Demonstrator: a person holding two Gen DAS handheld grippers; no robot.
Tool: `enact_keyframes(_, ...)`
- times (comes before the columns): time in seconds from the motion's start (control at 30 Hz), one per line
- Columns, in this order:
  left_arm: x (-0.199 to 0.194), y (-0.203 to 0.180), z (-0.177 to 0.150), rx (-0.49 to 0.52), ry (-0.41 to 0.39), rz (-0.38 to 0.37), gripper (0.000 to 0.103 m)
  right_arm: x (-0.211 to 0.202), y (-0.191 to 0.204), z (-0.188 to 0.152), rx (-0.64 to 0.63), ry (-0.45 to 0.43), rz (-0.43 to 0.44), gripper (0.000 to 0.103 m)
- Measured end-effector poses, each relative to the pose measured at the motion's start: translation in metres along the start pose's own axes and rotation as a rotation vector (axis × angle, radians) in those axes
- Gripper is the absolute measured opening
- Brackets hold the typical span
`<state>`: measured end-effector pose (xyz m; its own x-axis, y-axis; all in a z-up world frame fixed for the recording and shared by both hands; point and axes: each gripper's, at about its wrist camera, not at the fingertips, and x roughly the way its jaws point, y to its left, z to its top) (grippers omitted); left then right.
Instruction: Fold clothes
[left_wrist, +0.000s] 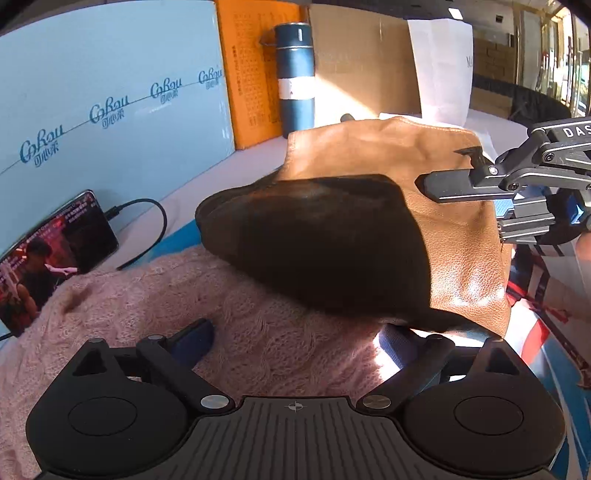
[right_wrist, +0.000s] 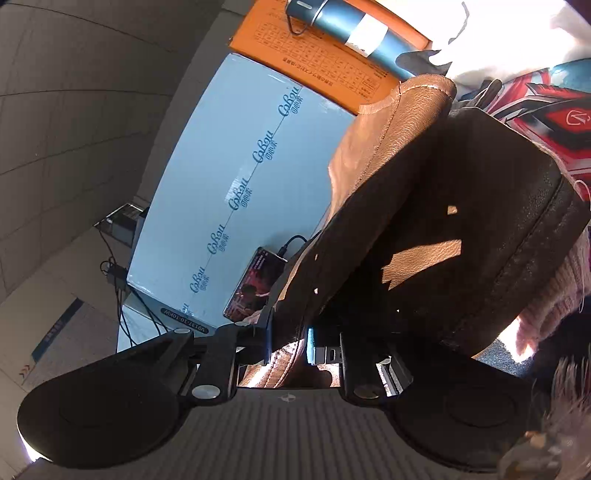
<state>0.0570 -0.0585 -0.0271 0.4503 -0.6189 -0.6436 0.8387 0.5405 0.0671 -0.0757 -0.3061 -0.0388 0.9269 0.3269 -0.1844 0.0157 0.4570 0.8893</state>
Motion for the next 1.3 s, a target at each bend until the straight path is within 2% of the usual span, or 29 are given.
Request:
enact_keyframes(0.03,-0.001,0.001,0.000,-0.016,-0.012,0.010,0.085,-0.001,-0.002,0.002,0.008,-0.011,0.012,0.013)
enact_keyframes(0.07,-0.004,0.002,0.000,-0.034,-0.027,0.025,0.063,-0.003,-0.002,0.004,0.005,-0.028,0.027,0.011)
enact_keyframes(0.1,-0.007,0.003,0.000,-0.052,-0.041,0.039,0.032,-0.006,0.000,0.007,-0.004,-0.049,0.044,0.011)
enact_keyframes(0.13,-0.010,0.004,0.000,-0.069,-0.055,0.054,0.022,-0.009,0.002,0.009,-0.007,-0.071,0.057,0.011)
enact_keyframes(0.23,-0.025,0.002,0.004,-0.094,-0.125,0.115,0.018,-0.018,0.007,0.019,-0.006,-0.134,0.079,0.011)
enact_keyframes(0.4,-0.087,0.013,0.022,-0.155,-0.368,0.299,0.017,-0.044,0.006,0.039,-0.015,-0.256,0.068,0.011)
enact_keyframes(0.5,-0.137,0.033,0.022,-0.219,-0.500,0.406,0.017,-0.050,0.008,0.046,-0.047,-0.284,0.040,0.011)
enact_keyframes(0.73,-0.273,0.063,-0.017,-0.327,-0.731,0.782,0.018,-0.025,0.006,0.030,-0.110,-0.213,0.013,0.011)
enact_keyframes(0.83,-0.320,0.076,-0.037,-0.395,-0.777,0.944,0.018,-0.023,-0.001,0.026,-0.103,-0.206,-0.022,0.012)
enact_keyframes(0.9,-0.341,0.086,-0.049,-0.444,-0.771,1.017,0.018,-0.025,-0.007,0.024,-0.085,-0.212,-0.055,0.021)
enact_keyframes(0.93,-0.345,0.092,-0.055,-0.459,-0.748,1.038,0.018,-0.025,-0.010,0.023,-0.076,-0.215,-0.072,0.042)
enact_keyframes(0.97,-0.346,0.099,-0.061,-0.478,-0.716,1.052,0.018,-0.026,-0.014,0.023,-0.060,-0.220,-0.088,0.056)
enact_keyframes(1.13,-0.307,0.130,-0.094,-0.574,-0.473,1.028,0.020,-0.031,-0.033,0.030,0.040,-0.268,-0.144,0.057)
enact_keyframes(1.2,-0.285,0.134,-0.111,-0.621,-0.363,0.992,0.025,-0.030,-0.034,0.031,0.040,-0.284,-0.169,0.057)
enact_keyframes(1.23,-0.274,0.137,-0.119,-0.628,-0.306,0.984,0.026,-0.030,-0.033,0.031,0.034,-0.291,-0.183,0.054)
enact_keyframes(1.27,-0.265,0.139,-0.127,-0.624,-0.252,0.981,0.033,-0.029,-0.032,0.030,0.024,-0.298,-0.199,0.039)
enact_keyframes(1.3,-0.259,0.141,-0.132,-0.613,-0.201,0.973,0.047,-0.028,-0.029,0.029,0.007,-0.301,-0.206,0.028)
